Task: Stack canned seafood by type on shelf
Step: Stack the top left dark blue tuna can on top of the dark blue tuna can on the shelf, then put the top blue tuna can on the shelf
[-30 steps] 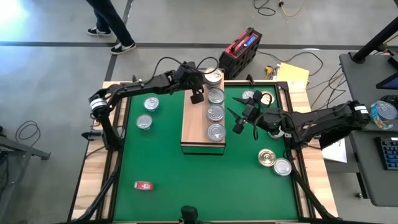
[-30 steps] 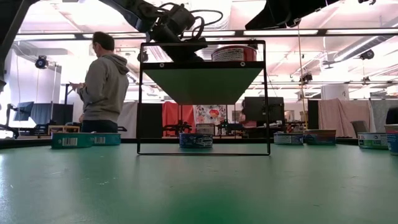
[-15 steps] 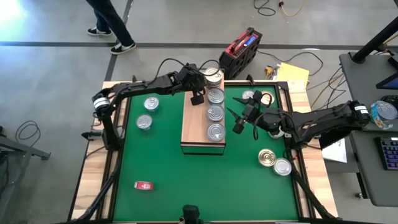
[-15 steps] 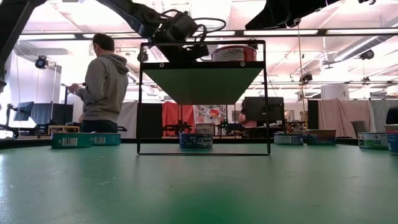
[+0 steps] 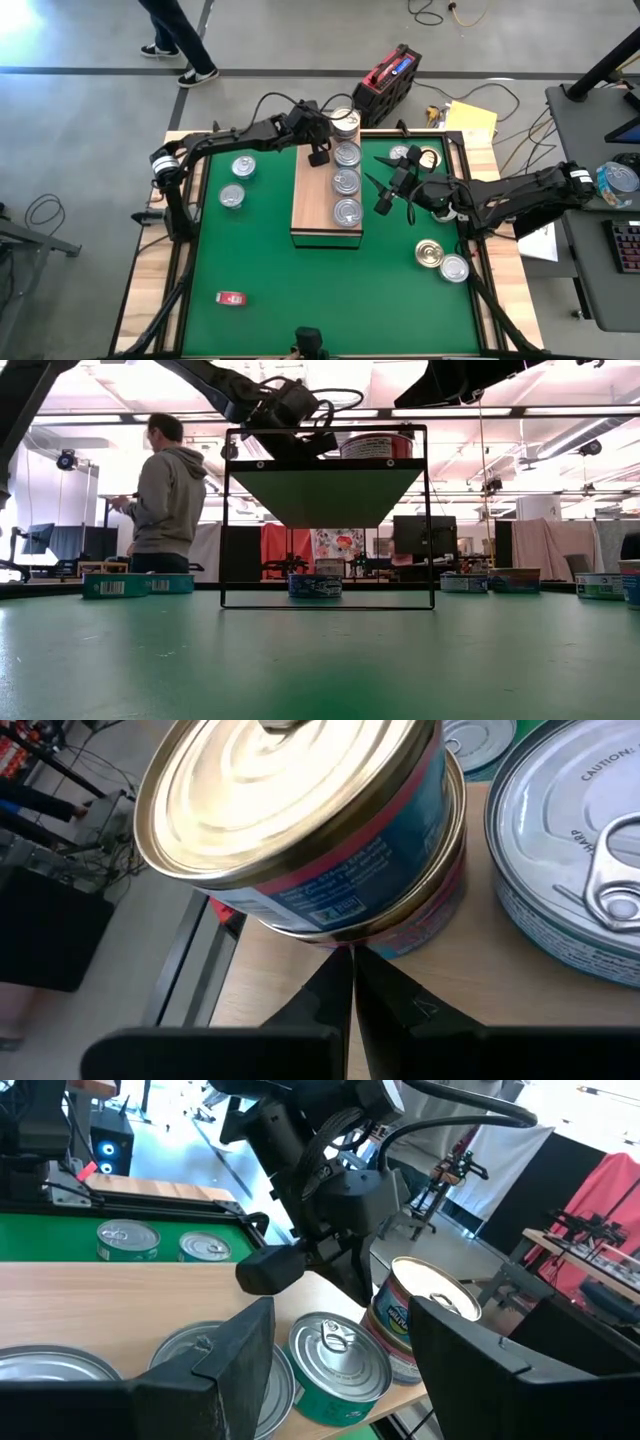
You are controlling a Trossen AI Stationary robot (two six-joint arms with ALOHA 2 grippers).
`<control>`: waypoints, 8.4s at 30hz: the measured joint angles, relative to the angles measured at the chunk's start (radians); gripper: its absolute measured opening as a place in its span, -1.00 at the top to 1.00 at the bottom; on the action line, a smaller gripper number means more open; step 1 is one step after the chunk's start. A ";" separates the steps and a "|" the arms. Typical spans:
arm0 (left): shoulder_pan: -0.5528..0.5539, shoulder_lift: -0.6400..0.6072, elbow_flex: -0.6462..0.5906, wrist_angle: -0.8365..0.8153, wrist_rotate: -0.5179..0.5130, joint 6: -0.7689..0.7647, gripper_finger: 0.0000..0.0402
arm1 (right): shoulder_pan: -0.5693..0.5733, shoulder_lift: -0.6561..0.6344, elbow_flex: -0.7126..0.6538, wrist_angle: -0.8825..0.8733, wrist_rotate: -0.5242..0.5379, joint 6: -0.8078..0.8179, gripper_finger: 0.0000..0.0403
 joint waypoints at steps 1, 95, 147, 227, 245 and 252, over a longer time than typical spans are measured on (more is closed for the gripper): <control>0.000 0.000 0.000 0.000 0.000 0.000 1.00 | 0.000 0.000 0.000 0.000 0.000 0.000 -0.09; -0.844 -0.697 -0.526 -0.326 -0.440 -0.551 1.00 | 0.392 0.388 0.053 -0.264 -0.218 0.988 0.94; -0.843 -0.697 -0.526 -0.327 -0.499 -0.528 1.00 | 0.392 0.383 0.053 -0.366 -0.002 0.970 0.94; -1.015 -0.697 -0.523 -0.415 0.133 -1.543 1.00 | 0.512 0.169 0.053 -0.251 -0.243 0.760 0.94; -1.015 -0.697 -0.523 -0.415 -0.075 -1.370 1.00 | 0.432 -0.014 0.205 -0.946 0.103 1.294 0.94; -1.013 -0.697 -0.517 -0.446 -0.184 -1.311 1.00 | 0.211 0.079 0.335 -1.426 0.073 1.544 0.94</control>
